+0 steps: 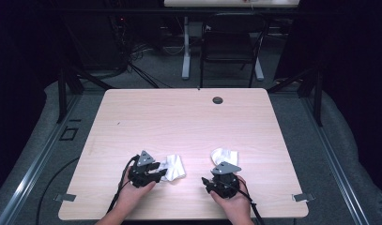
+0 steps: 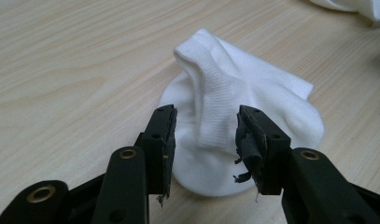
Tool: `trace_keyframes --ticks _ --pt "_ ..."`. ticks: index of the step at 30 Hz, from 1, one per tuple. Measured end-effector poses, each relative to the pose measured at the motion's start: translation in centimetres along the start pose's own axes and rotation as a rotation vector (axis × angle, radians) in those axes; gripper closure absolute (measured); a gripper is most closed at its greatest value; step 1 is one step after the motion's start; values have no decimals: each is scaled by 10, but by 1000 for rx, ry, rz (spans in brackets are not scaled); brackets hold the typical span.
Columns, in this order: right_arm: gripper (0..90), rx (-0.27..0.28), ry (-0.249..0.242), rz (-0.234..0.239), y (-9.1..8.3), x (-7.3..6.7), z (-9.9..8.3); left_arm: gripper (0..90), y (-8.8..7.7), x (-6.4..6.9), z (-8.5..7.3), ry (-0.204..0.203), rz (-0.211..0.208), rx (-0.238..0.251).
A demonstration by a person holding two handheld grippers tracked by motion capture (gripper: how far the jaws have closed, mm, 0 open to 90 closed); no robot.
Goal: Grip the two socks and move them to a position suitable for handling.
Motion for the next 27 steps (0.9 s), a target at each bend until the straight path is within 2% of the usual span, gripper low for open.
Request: trace_keyframes --ticks 5,10,11,13,15,27 --pt "510 2 8 2 0 0 0 574 6 2 -4 9 -14 -21" --pt "510 2 3 1 0 0 0 583 6 1 -6 11 -21 -7" --pt "510 2 3 1 0 0 0 583 6 1 -7 25 -22 -8" --pt "510 8 9 2 0 0 0 584 5 2 -8 28 -25 -3" --pt "510 7 7 4 0 0 0 587 5 4 -9 21 -37 -3" --pt "511 11 5 14 -2 -1 0 599 1 15 -12 68 -70 -23"
Point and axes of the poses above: each handheld gripper's, and its own axes: y roughly forward along the jaws, z roughly out of its top, x roughly to its right, the point moved 3 cm from there along y, roughly forward along the jaws, and after that the axes turned 1 degree about -z, right-handed, at the moved point
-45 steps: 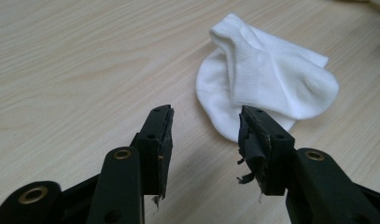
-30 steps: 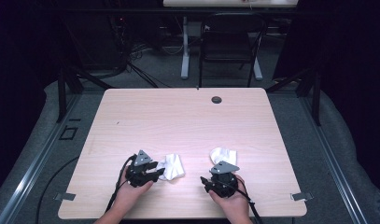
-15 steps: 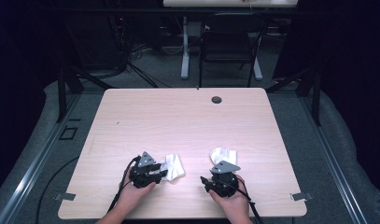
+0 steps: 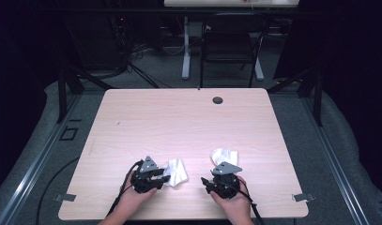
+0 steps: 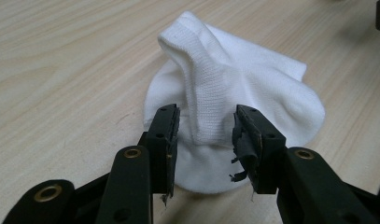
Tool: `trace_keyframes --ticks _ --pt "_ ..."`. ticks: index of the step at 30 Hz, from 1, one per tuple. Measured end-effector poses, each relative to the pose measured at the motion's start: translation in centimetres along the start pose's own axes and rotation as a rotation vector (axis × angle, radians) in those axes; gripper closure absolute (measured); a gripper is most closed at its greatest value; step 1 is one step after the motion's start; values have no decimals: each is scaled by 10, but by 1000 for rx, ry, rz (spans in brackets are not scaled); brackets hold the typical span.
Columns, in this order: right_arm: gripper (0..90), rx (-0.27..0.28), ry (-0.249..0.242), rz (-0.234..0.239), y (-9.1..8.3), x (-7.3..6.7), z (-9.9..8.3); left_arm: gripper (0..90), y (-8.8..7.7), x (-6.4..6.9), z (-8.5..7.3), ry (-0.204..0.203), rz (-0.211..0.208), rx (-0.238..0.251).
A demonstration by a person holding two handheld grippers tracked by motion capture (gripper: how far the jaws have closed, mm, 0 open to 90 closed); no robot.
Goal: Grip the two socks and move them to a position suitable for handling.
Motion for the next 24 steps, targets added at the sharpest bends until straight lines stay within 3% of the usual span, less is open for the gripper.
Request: trace_keyframes --ticks 5,11,17,24 --pt "516 2 -14 7 -1 -5 0 599 -4 7 -3 12 -2 -17" --pt "537 14 -34 22 -3 -13 1 604 -11 14 -7 70 -5 -61" --pt "547 41 -19 74 -4 -16 3 606 -13 11 -11 39 -37 -28" --pt "538 32 -55 87 -3 -21 3 594 -28 7 -6 34 -36 3"
Point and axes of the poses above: each handheld gripper's, and its own axes: y roughly forward along the jaws, z roughly out of its top, x roughly to its right, the point moved 3 cm from there along y, roughly forward along the jaws, and after that the axes turned 1 degree about -z, right-handed, at the moved point
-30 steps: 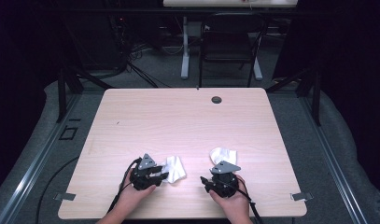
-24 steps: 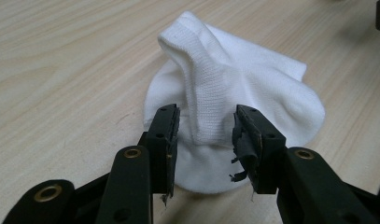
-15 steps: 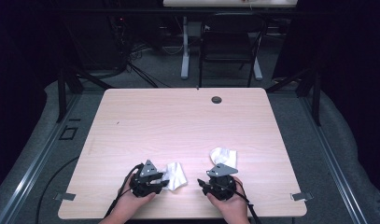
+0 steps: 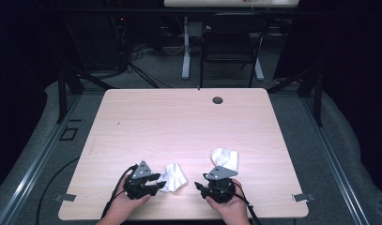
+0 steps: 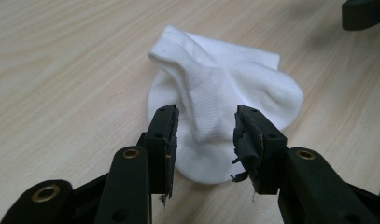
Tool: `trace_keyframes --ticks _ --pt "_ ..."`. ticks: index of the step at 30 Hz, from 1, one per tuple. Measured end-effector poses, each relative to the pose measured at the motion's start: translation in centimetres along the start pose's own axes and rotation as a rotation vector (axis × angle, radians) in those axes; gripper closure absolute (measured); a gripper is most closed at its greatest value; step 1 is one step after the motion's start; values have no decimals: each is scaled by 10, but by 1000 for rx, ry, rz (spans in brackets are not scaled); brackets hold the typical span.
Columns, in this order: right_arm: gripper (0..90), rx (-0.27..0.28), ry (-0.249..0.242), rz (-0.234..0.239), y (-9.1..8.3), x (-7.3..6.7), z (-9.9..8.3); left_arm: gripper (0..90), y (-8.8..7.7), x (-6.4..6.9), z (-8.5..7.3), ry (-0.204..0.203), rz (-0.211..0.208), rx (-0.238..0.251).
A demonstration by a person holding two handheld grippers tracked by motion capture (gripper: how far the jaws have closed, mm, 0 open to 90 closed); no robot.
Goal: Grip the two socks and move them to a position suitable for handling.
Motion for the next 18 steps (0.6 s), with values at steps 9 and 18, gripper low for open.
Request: trace_keyframes --ticks 9,18 --pt "524 -19 -10 -7 2 -2 1 658 -2 -2 -6 -15 13 -55" --pt "654 -26 -11 28 1 -10 4 725 6 -3 -9 1 45 -72"
Point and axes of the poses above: each handheld gripper's, and its own axes: y roughly forward along the jaws, z roughly out of its top, x roughly to its right, the point moved 3 cm from there along y, roughly forward along the jaws, and after that the axes turned 1 degree about -z, right-handed, at the moved point
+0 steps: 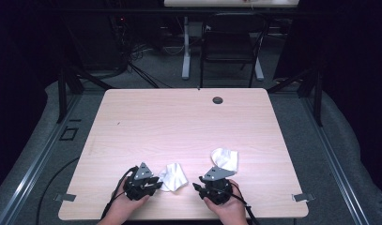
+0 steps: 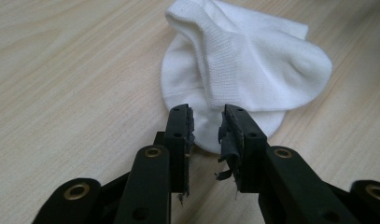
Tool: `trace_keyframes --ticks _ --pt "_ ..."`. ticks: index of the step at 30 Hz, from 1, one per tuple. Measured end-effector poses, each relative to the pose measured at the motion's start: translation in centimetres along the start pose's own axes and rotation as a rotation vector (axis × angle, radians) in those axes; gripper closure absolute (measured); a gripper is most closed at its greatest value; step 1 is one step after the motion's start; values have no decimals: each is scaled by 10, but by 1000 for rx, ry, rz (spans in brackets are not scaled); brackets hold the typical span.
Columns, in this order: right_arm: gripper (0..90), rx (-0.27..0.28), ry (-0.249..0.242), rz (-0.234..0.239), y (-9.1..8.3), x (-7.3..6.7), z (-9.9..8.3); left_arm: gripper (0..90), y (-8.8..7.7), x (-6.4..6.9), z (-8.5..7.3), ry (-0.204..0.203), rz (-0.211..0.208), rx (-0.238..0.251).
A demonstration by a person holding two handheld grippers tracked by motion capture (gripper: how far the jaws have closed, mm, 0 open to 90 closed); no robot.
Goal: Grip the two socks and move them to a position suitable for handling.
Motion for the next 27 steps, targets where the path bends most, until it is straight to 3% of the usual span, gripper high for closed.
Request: trace_keyframes --ticks 9,17,27 --pt "742 -11 -65 59 9 -22 27 753 0 -8 2 -6 27 10" --pt "781 -59 -80 101 46 -35 54 743 -15 -23 5 -56 34 45" --pt "783 -102 -127 103 74 -50 65 742 -29 -45 3 -121 65 79"
Point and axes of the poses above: each handheld gripper's, and its own axes: y roughly forward along the jaws, z roughly out of its top, x roughly to its right, the point moved 3 cm from there along y, roughly forward along the jaws, and after that the axes turned 1 degree about -z, right-handed, at the moved point
